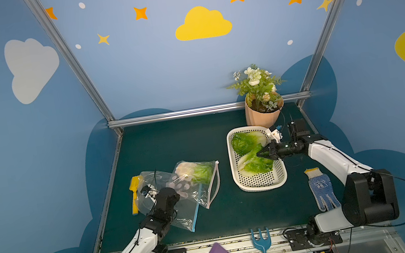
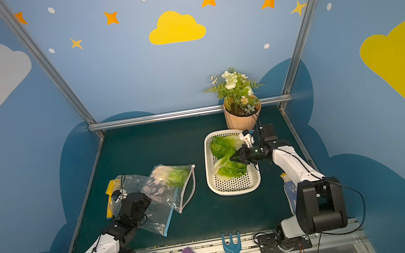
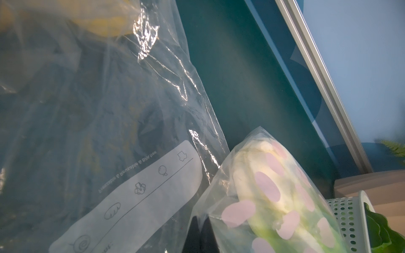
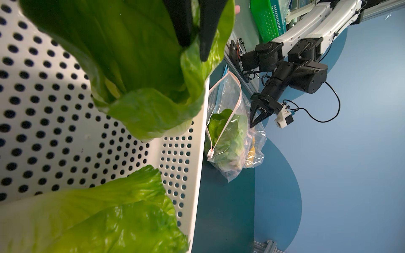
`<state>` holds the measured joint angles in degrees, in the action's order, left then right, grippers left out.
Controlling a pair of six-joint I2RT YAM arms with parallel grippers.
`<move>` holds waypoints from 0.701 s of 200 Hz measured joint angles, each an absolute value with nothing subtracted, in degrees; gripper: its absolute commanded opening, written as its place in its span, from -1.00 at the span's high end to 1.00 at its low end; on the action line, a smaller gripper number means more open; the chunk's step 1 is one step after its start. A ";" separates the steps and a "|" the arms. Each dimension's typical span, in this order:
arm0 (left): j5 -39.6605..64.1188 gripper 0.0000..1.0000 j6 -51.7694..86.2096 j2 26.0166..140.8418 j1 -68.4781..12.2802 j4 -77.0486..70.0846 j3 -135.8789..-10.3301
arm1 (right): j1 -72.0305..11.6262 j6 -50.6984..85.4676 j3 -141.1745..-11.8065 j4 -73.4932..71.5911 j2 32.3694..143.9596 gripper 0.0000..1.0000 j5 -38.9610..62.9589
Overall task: Open the zip-top bag and take out the chinese cabbages
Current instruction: Place the Chinese cabbage in the basket.
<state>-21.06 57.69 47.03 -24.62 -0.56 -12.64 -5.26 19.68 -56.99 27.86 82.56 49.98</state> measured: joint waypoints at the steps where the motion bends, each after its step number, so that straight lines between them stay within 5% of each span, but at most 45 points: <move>1: -21.06 0.91 57.69 47.03 -24.60 -0.56 -12.64 | -5.21 19.73 -56.99 27.66 82.63 1.00 50.06; 52: -20.88 0.91 57.71 47.03 -24.58 -0.56 -12.62 | -3.38 19.27 -57.01 23.51 85.45 0.99 51.37; 63: -20.86 0.91 57.71 47.03 -24.53 -0.60 -12.62 | -3.16 18.83 -57.19 23.97 86.63 0.45 50.78; 89: -20.80 0.91 57.71 46.81 -24.51 -0.60 -12.51 | -2.94 17.08 -58.67 26.46 88.73 -0.25 47.57; 140: -20.14 0.91 57.84 45.76 -24.51 -0.69 -12.51 | -2.94 14.17 -65.10 33.65 88.23 -0.43 39.27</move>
<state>-20.14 57.84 45.76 -24.51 -0.69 -12.51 -2.94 14.17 -65.10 33.65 88.23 39.27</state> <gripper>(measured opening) 0.049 0.706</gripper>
